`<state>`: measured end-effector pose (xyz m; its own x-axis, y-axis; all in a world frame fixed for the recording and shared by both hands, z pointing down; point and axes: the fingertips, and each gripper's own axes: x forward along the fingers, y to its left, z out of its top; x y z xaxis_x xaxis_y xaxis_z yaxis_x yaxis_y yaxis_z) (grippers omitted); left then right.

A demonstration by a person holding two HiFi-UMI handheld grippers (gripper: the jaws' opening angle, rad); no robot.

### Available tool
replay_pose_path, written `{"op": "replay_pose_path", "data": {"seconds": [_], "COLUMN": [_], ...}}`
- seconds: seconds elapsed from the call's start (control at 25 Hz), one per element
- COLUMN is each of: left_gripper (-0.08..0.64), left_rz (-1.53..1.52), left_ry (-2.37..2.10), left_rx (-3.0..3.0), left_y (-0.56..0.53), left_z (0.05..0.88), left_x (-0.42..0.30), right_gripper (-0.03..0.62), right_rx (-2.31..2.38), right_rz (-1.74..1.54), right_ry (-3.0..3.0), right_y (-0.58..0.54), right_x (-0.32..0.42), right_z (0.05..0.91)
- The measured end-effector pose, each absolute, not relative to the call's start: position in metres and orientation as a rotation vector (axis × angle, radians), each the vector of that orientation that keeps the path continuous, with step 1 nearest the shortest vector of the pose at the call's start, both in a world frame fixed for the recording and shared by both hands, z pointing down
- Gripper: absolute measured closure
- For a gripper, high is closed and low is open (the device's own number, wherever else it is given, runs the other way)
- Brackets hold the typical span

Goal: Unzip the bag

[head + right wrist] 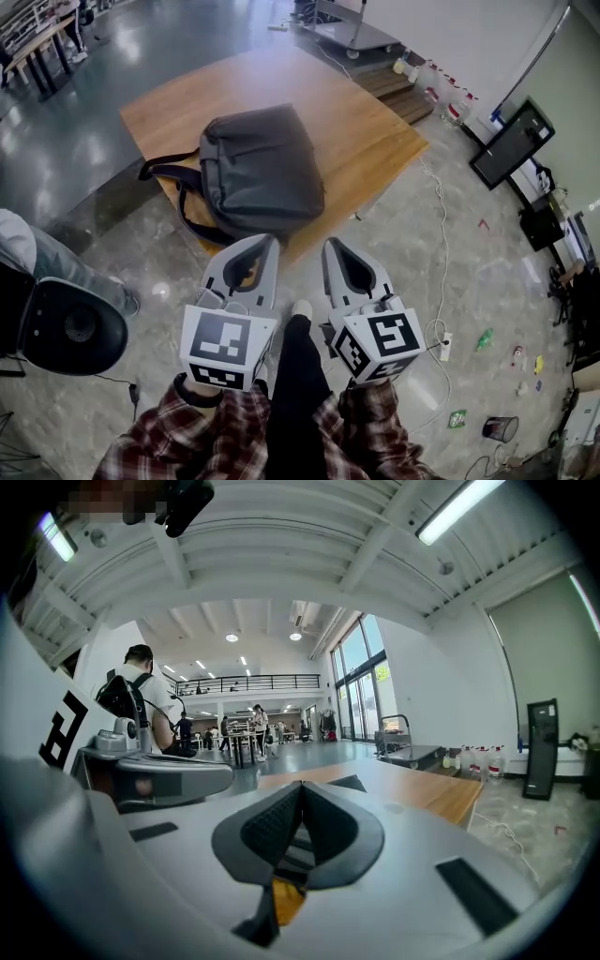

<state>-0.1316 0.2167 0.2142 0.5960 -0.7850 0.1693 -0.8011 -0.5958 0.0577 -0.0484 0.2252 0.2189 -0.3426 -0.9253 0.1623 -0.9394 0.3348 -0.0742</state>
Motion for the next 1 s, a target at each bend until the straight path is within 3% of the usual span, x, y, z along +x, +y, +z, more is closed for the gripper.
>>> {"op": "replay_pose_path", "data": {"seconds": [0.56,1.0], "left_gripper": [0.554,0.555], "left_rz": [0.224,0.473], "left_ry": [-1.578,-1.588], "left_rx": [2.494,2.363], "left_y": [0.000,-0.061], "left_z": [0.225,0.283], "left_x": [-0.055,-0.047], "right_gripper": [0.581,0.581], "right_rx": [1.413,1.272], "right_rz": [0.212,0.329], "right_ry": [-2.625,-2.617], "right_y": [-0.005,-0.081], "right_x": [0.021,0.029], "right_z": [0.219,0.260]}}
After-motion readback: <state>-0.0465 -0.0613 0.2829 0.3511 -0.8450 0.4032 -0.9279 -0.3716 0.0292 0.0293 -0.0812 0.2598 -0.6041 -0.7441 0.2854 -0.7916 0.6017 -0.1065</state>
